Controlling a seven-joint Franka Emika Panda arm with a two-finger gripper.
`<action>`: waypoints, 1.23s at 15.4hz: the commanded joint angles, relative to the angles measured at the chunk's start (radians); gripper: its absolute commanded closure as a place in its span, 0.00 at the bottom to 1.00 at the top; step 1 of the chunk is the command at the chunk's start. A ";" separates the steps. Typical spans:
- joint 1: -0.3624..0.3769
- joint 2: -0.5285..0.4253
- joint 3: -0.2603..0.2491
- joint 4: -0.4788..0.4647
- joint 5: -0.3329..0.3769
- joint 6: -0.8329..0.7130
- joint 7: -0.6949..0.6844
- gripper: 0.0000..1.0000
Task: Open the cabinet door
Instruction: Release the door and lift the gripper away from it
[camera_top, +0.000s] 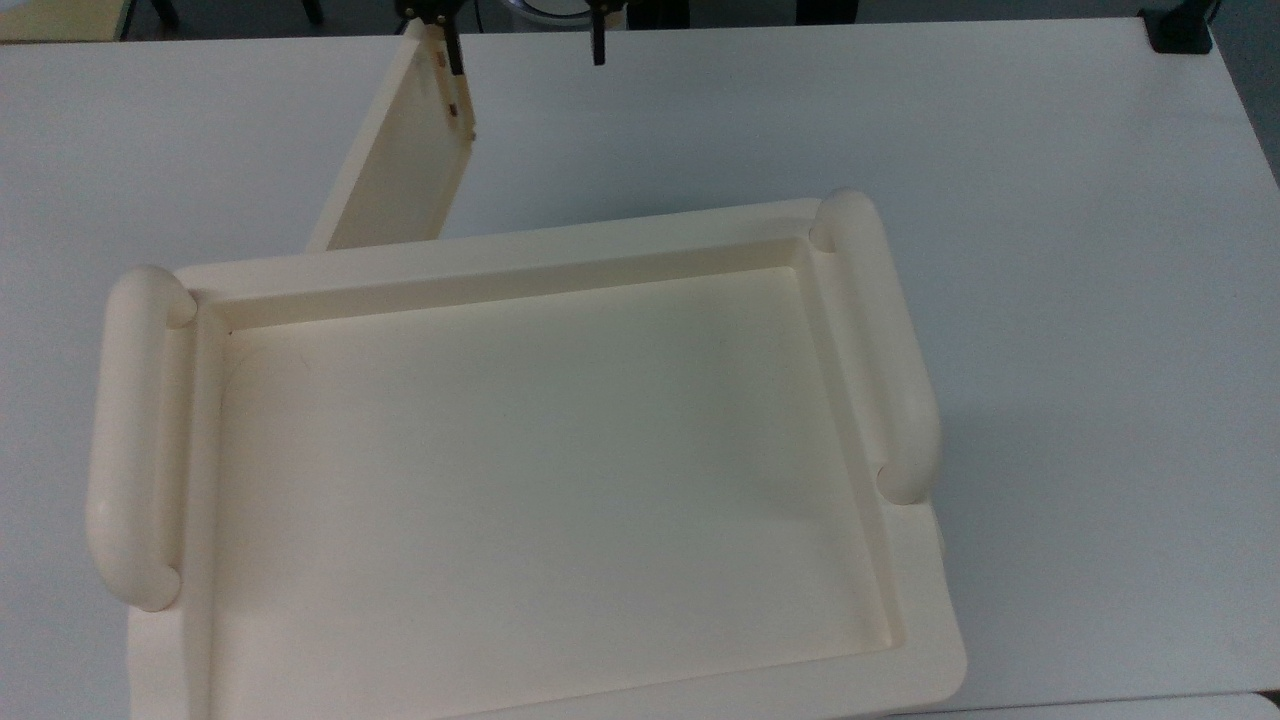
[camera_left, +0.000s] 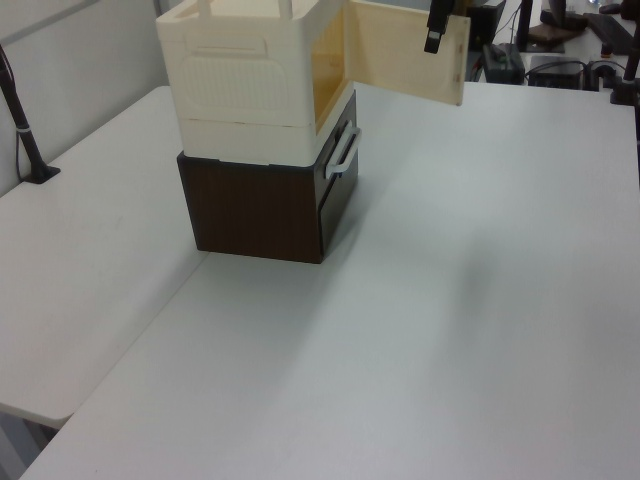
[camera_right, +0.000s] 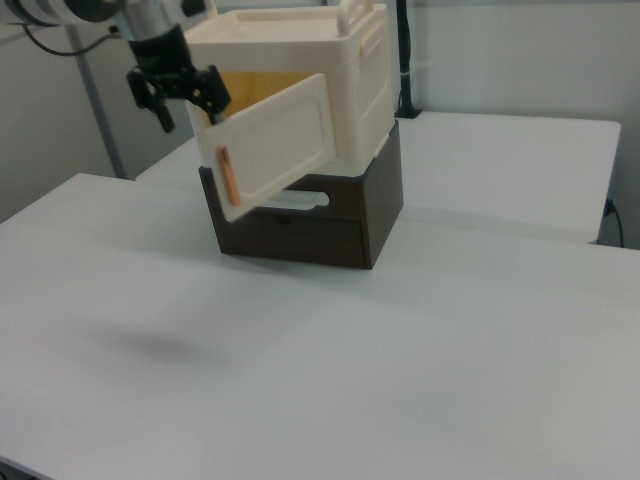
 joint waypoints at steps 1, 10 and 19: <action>-0.021 -0.013 -0.004 -0.078 0.002 0.004 -0.020 0.00; -0.027 -0.017 -0.004 -0.149 -0.037 -0.056 -0.012 0.00; -0.053 -0.019 -0.004 -0.181 -0.062 -0.054 -0.008 0.00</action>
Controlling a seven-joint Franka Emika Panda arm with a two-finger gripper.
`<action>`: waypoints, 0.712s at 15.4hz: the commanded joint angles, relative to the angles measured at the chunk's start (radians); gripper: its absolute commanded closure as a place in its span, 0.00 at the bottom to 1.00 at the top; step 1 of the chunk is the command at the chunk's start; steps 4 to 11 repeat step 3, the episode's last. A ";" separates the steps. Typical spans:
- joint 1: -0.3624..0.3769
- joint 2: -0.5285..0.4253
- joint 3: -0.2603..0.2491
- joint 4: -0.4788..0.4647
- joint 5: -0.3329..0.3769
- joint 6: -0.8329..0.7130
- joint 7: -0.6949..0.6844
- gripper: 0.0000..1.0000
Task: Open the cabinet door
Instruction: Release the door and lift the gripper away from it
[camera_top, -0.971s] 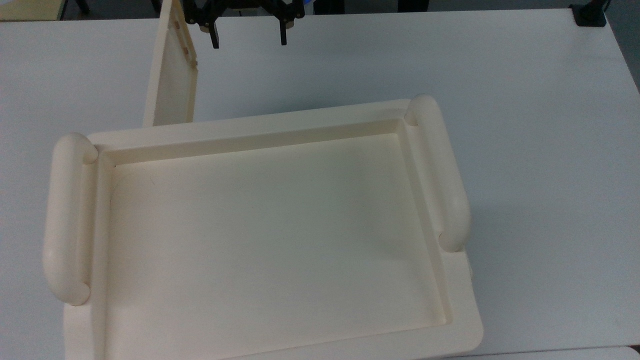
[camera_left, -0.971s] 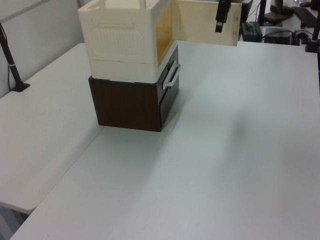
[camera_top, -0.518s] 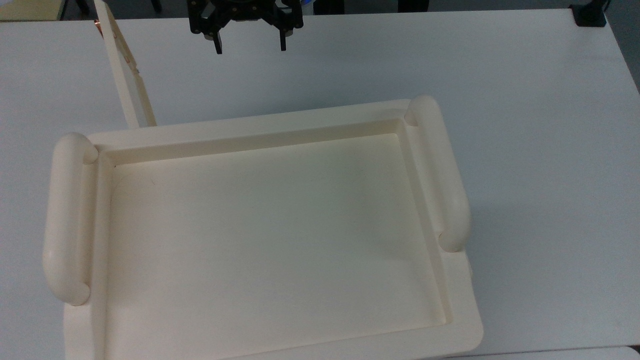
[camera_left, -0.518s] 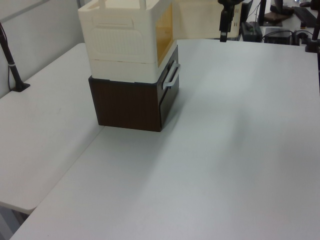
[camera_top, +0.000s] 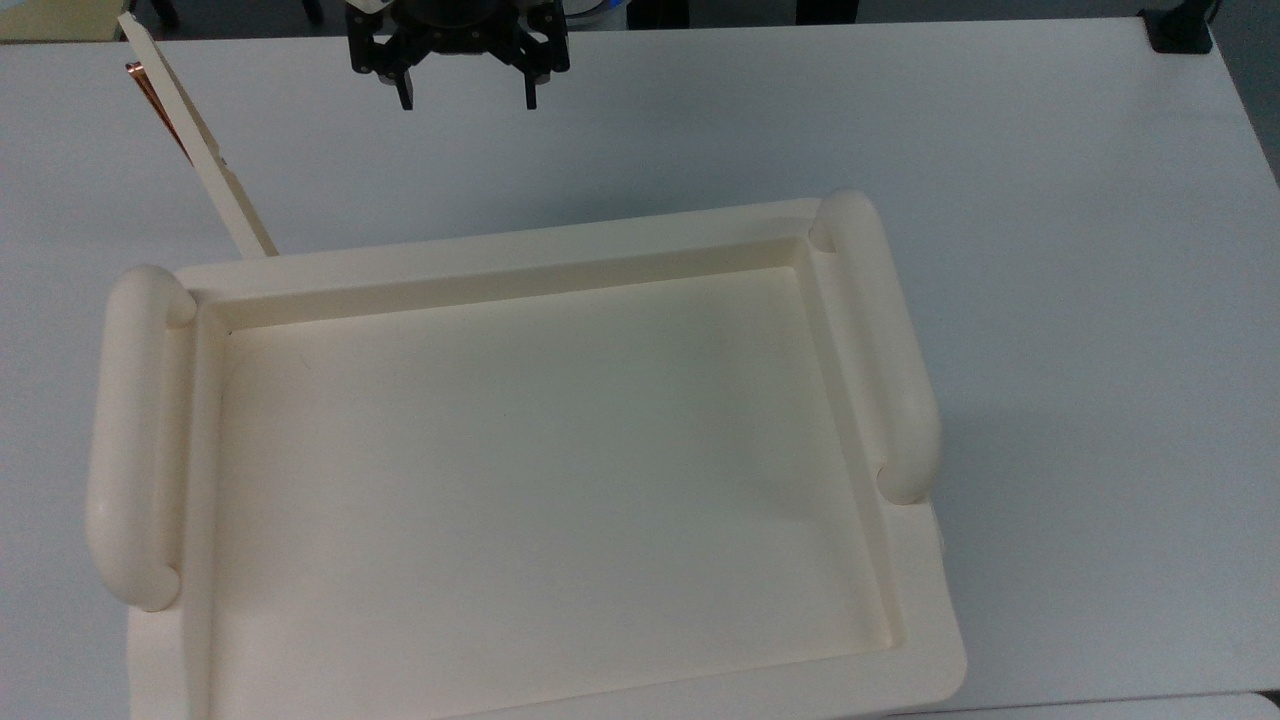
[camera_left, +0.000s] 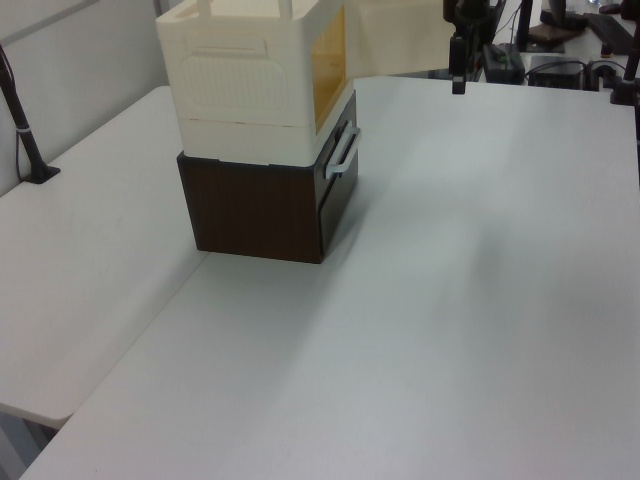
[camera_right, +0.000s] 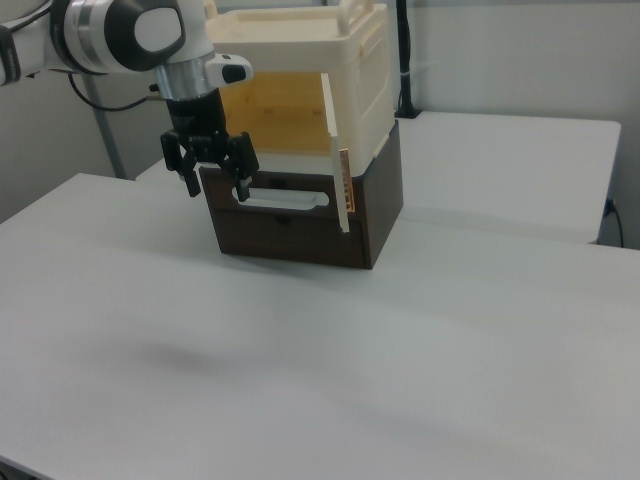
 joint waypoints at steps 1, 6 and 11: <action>0.005 -0.025 0.000 -0.031 -0.009 -0.001 -0.002 0.00; 0.004 -0.025 0.000 -0.031 -0.010 -0.004 -0.002 0.00; 0.004 -0.025 0.000 -0.031 -0.010 -0.004 -0.002 0.00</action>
